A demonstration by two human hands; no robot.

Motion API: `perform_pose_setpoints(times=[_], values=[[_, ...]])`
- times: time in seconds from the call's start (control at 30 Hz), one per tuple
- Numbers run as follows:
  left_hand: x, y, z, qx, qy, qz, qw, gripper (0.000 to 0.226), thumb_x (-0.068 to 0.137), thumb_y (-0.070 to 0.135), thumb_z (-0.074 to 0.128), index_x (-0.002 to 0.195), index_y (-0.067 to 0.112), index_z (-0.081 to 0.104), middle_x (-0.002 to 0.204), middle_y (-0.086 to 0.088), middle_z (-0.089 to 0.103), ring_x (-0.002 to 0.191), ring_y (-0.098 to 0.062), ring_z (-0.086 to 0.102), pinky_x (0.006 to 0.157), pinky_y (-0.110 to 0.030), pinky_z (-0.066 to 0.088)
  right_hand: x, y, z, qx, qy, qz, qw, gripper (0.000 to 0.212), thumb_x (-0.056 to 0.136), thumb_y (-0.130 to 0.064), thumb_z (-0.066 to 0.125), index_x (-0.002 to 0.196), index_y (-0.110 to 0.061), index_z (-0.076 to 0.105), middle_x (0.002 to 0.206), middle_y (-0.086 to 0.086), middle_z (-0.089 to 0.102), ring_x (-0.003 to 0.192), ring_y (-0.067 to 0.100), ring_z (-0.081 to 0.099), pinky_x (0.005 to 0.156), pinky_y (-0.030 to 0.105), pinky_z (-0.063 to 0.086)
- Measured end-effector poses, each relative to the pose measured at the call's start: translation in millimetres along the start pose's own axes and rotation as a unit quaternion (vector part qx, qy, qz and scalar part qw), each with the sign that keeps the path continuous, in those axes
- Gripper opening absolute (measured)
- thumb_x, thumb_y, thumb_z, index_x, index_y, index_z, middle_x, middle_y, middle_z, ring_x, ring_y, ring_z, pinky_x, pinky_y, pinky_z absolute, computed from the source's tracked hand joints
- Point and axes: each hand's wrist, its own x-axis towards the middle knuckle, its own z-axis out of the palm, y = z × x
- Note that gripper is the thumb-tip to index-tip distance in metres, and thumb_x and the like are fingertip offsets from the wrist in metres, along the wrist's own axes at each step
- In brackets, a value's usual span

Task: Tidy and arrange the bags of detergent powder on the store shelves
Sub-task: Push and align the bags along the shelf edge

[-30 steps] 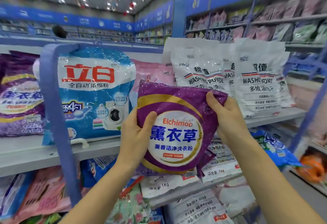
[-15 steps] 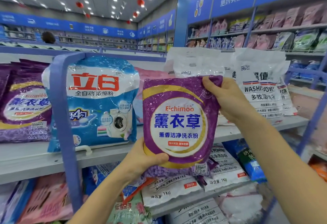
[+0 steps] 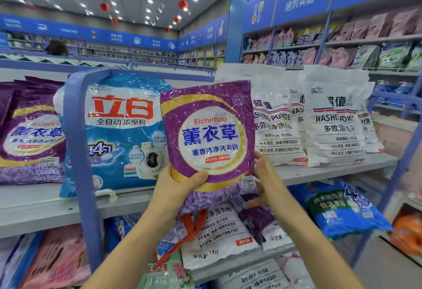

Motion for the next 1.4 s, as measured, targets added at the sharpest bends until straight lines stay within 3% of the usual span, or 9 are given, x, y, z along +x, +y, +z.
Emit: perform_pose_setpoints(times=[0.1, 0.27, 0.4, 0.57, 0.73, 0.87, 1.07, 1.2, 1.4], values=[[1.3, 3.3, -0.3, 0.004, 0.005, 0.007, 1.0, 0.108, 0.015, 0.056, 0.09, 0.113, 0.02, 0.058, 0.098, 0.001, 0.074, 0.09, -0.019, 0.07, 0.079, -0.034, 0.056, -20.5, 10.5, 14.7, -0.048, 0.1, -0.138, 0.984, 0.052, 0.086, -0.069, 0.036, 0.11, -0.026, 0.052, 0.093, -0.02, 0.06, 0.081, -0.014, 0.057, 0.065, 0.005, 0.043], [-3.8, 4.8, -5.3, 0.007, -0.011, 0.005, 1.0, 0.072, 0.047, 0.025, 0.093, 0.11, 0.019, 0.057, 0.091, 0.003, 0.075, 0.083, -0.017, 0.072, 0.068, -0.023, 0.058, -19.2, 15.2, 18.0, -0.062, 0.174, -0.226, 0.956, 0.063, 0.075, -0.081, 0.039, 0.078, -0.021, 0.06, 0.064, 0.0, 0.058, 0.05, 0.009, 0.043, 0.048, 0.02, 0.035], [-8.5, 14.7, -14.6, 0.036, -0.006, 0.023, 0.999, 0.061, 0.054, 0.02, 0.09, 0.106, 0.021, 0.059, 0.089, 0.005, 0.075, 0.082, -0.014, 0.072, 0.067, -0.02, 0.057, -25.0, 15.2, 26.1, -0.027, 0.166, -0.238, 0.957, 0.055, 0.078, -0.076, 0.042, 0.085, -0.026, 0.063, 0.075, 0.007, 0.065, 0.066, 0.031, 0.057, 0.06, 0.041, 0.046], [-16.4, 42.0, -37.8, 0.062, 0.017, 0.058, 0.996, 0.055, 0.051, 0.022, 0.077, 0.102, 0.024, 0.058, 0.083, 0.012, 0.074, 0.077, -0.008, 0.071, 0.07, -0.021, 0.058, -22.3, -3.9, 48.2, -0.005, 0.12, -0.244, 0.962, 0.055, 0.08, -0.072, 0.043, 0.097, -0.024, 0.063, 0.085, -0.001, 0.068, 0.074, 0.018, 0.062, 0.066, 0.025, 0.049], [-33.2, 74.0, -88.8, 0.063, 0.034, 0.105, 0.992, 0.095, 0.03, 0.049, 0.092, 0.114, 0.028, 0.055, 0.1, 0.009, 0.073, 0.091, -0.011, 0.07, 0.073, -0.02, 0.056, -27.4, -36.7, 92.2, -0.004, 0.055, -0.292, 0.955, 0.051, 0.085, -0.064, 0.044, 0.113, -0.021, 0.053, 0.077, 0.001, 0.061, 0.062, 0.015, 0.054, 0.059, 0.029, 0.045], [-49.2, 102.6, -146.7, 0.054, 0.067, 0.128, 0.988, 0.104, 0.024, 0.06, 0.089, 0.117, 0.032, 0.054, 0.104, 0.008, 0.072, 0.095, -0.011, 0.069, 0.072, -0.019, 0.055, -34.9, -69.6, 140.8, -0.011, -0.031, -0.318, 0.947, 0.028, 0.092, -0.041, 0.046, 0.117, -0.028, 0.044, 0.08, -0.023, 0.06, 0.061, -0.003, 0.053, 0.06, 0.009, 0.037], [-61.5, 139.3, -236.1, 0.083, 0.104, 0.13, 0.982, 0.099, 0.029, 0.06, 0.088, 0.118, 0.038, 0.052, 0.112, 0.008, 0.07, 0.102, -0.012, 0.067, 0.075, -0.02, 0.055, -31.7, -105.9, 229.4, -0.108, -0.049, -0.325, 0.938, 0.041, 0.091, -0.053, 0.037, 0.124, -0.028, 0.036, 0.078, -0.008, 0.062, 0.061, 0.007, 0.054, 0.061, 0.029, 0.044], [-63.0, 156.3, -293.8, 0.122, 0.143, 0.136, 0.973, 0.097, 0.029, 0.062, 0.087, 0.116, 0.034, 0.055, 0.108, 0.008, 0.071, 0.097, -0.011, 0.068, 0.072, -0.019, 0.054, -22.4, -116.0, 291.0, -0.092, -0.078, -0.306, 0.945, 0.034, 0.095, -0.034, 0.047, 0.125, -0.02, 0.038, 0.069, -0.014, 0.053, 0.056, 0.003, 0.046, 0.061, 0.03, 0.038], [-56.2, 169.2, -377.5, 0.161, 0.212, 0.096, 0.959, 0.081, 0.054, 0.031, 0.086, 0.123, 0.023, 0.046, 0.107, -0.004, 0.069, 0.098, -0.025, 0.067, 0.084, -0.039, 0.055, 2.7, -121.2, 383.6, -0.073, -0.119, -0.278, 0.95, 0.05, 0.095, -0.022, 0.053, 0.138, -0.013, 0.03, 0.117, -0.004, 0.057, 0.102, 0.019, 0.056, 0.094, 0.036, 0.042]])
